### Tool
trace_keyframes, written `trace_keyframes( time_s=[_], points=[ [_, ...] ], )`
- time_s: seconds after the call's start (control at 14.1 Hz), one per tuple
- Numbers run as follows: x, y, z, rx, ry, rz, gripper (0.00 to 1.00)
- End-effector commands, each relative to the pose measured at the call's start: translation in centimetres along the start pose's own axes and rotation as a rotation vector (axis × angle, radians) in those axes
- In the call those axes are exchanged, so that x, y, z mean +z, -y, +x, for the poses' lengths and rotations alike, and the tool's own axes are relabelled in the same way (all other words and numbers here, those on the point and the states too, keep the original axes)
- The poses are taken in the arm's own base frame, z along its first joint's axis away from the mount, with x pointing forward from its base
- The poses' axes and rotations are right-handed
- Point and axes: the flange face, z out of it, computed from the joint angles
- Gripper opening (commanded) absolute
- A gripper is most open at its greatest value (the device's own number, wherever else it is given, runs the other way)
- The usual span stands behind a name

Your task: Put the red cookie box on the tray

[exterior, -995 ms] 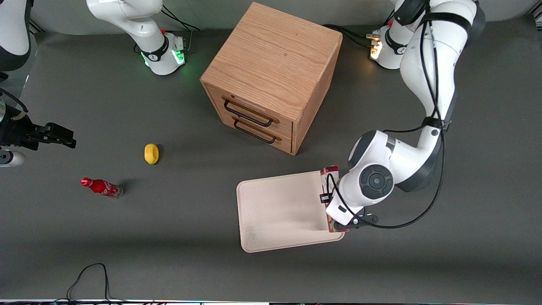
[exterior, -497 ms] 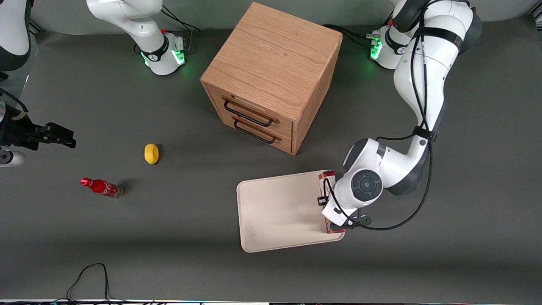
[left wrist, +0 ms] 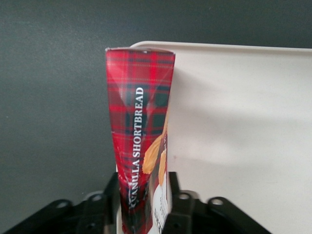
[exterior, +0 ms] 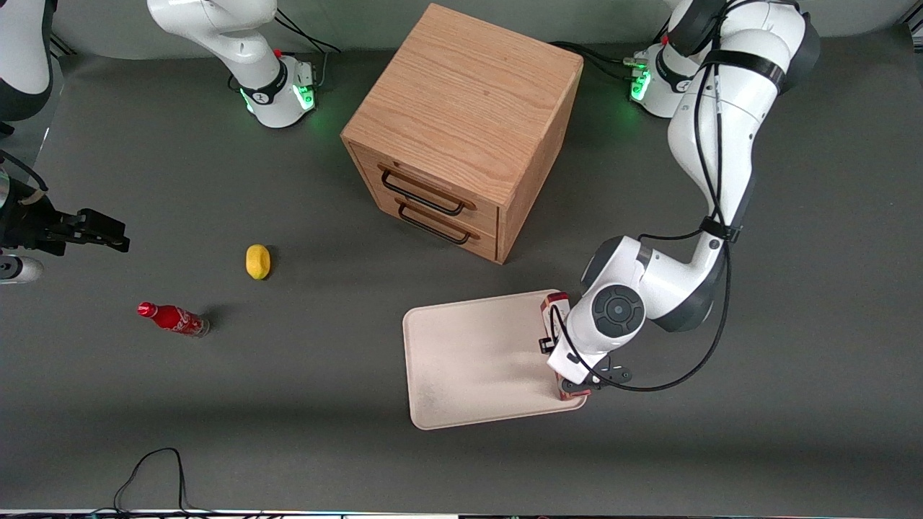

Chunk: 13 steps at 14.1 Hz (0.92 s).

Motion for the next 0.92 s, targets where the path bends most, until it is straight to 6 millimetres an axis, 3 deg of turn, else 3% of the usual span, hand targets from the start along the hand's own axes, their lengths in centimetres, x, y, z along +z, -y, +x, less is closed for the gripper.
trace_keyframes(
  time_s=[0.0,0.21,0.43,0.64,0.85],
  points=[
    [-1.3,-0.1,-0.2,-0.015,-0.025,0.019,1.0],
    [-5.2,1.4,-0.1,-0.023,0.007,0.068,1.0],
    [-12.4,3.4,-1.2,-0.028,0.012,0.114,1.0],
    [-18.8,7.6,-2.1,0.019,0.028,0.131,1.0],
    [-23.9,14.2,-3.8,0.045,0.05,0.067,1.0]
  ],
)
